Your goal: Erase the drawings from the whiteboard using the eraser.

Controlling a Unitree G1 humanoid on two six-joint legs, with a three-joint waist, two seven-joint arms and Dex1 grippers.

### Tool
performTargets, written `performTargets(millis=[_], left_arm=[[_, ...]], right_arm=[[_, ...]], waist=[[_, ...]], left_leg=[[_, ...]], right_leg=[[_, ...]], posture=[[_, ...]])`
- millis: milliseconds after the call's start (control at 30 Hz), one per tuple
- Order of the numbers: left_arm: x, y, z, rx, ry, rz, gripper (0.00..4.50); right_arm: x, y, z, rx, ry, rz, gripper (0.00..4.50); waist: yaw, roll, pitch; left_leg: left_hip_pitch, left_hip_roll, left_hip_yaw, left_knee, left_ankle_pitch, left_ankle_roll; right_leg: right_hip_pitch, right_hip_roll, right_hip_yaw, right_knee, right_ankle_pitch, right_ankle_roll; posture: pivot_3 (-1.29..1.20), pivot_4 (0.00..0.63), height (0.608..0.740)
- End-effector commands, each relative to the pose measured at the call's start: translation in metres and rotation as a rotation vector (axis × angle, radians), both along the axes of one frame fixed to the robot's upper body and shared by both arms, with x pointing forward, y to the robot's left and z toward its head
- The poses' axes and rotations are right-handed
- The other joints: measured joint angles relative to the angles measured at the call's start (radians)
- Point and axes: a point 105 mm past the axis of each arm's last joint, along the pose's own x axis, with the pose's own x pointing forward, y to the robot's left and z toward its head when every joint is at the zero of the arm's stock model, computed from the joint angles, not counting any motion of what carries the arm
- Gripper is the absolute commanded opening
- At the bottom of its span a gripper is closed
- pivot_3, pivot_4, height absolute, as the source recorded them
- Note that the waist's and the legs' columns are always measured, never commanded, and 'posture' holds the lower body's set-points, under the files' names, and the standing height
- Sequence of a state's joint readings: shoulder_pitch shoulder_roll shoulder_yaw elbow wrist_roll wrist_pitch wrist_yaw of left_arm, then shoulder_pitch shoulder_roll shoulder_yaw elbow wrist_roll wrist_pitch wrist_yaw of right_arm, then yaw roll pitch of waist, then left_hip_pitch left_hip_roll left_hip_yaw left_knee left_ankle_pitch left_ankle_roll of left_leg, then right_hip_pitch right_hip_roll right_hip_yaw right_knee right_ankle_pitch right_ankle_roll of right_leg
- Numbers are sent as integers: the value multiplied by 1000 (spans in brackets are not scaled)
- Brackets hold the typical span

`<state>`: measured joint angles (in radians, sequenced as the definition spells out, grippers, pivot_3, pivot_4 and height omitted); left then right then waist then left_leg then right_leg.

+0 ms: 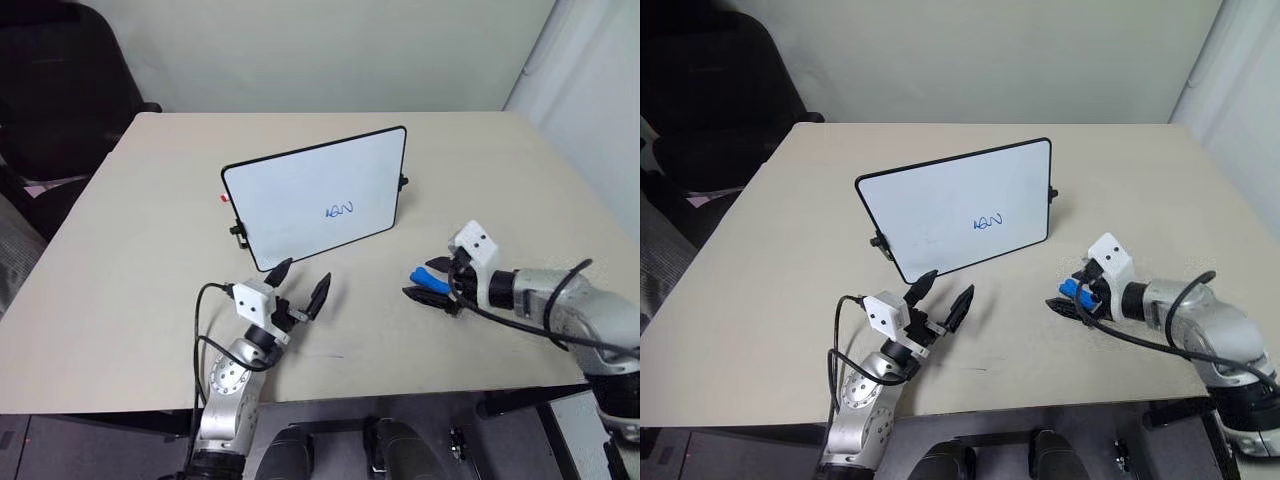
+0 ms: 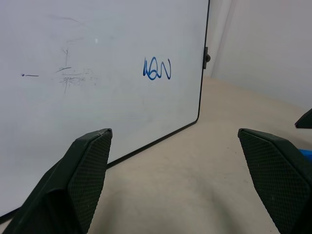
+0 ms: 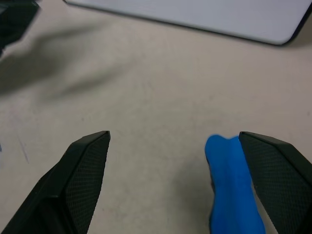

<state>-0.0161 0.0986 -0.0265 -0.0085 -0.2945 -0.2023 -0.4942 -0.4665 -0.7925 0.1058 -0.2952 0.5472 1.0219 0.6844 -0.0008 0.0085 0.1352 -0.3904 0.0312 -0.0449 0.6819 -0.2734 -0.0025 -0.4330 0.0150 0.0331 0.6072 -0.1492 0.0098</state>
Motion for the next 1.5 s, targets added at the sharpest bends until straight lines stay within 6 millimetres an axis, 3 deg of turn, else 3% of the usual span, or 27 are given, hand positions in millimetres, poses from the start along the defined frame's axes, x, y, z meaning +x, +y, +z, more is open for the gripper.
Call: performTargets(millis=[33, 500, 600, 933, 1233, 1367, 1500], left_arm=[[-1, -1, 7, -6, -35, 6, 4500], [-11, 5, 5, -37, -23, 45, 4500], [-13, 6, 6, -31, -29, 59, 4500], [-22, 19, 15, -13, -60, 107, 4500], [-31, 13, 33, -19, -122, 73, 4500], [-30, 16, 35, -11, -124, 84, 4500], [-26, 18, 35, -5, -122, 83, 4500]], right_arm=[[11, -7, 5, -66, 22, -42, 4479], [26, -20, -6, -228, 149, -12, 4479], [26, -22, -14, -254, 181, 1, 3878], [26, -19, -20, -243, 187, 25, 460], [9, 18, 9, 12, -74, 144, 435], [17, 40, 29, 258, -169, 50, 435], [26, 59, 32, 369, -197, -28, 435]], waist=[[0, 0, 0], [4, 0, 0], [4, 0, 0], [4, 0, 0], [5, 0, 0], [1, 0, 0], [1, 0, 0]], left_leg=[[0, 0, 0, 0, 0, 0], [-1, 0, 0, 0, 0, 1], [-1, 0, 0, 0, 0, 1], [0, 0, 0, 0, -1, 1], [0, 0, 0, 0, -1, 1], [2, 0, 0, 1, -1, 2], [3, 1, 0, 0, -1, 2]], right_leg=[[0, 0, 0, 0, 0, 0], [-2, 0, 0, 1, -4, -1], [-2, 0, 0, 1, -4, -1], [-2, 0, 0, 2, -4, -3], [-1, 0, 0, 2, -4, -3], [0, 0, 1, 3, -3, -3], [-1, 0, 0, 4, -1, -5]], posture=[[0, 150, 740], [0, 150, 740], [0, 150, 740], [0, 150, 740], [0, 150, 740], [0, 150, 740], [0, 150, 740]])
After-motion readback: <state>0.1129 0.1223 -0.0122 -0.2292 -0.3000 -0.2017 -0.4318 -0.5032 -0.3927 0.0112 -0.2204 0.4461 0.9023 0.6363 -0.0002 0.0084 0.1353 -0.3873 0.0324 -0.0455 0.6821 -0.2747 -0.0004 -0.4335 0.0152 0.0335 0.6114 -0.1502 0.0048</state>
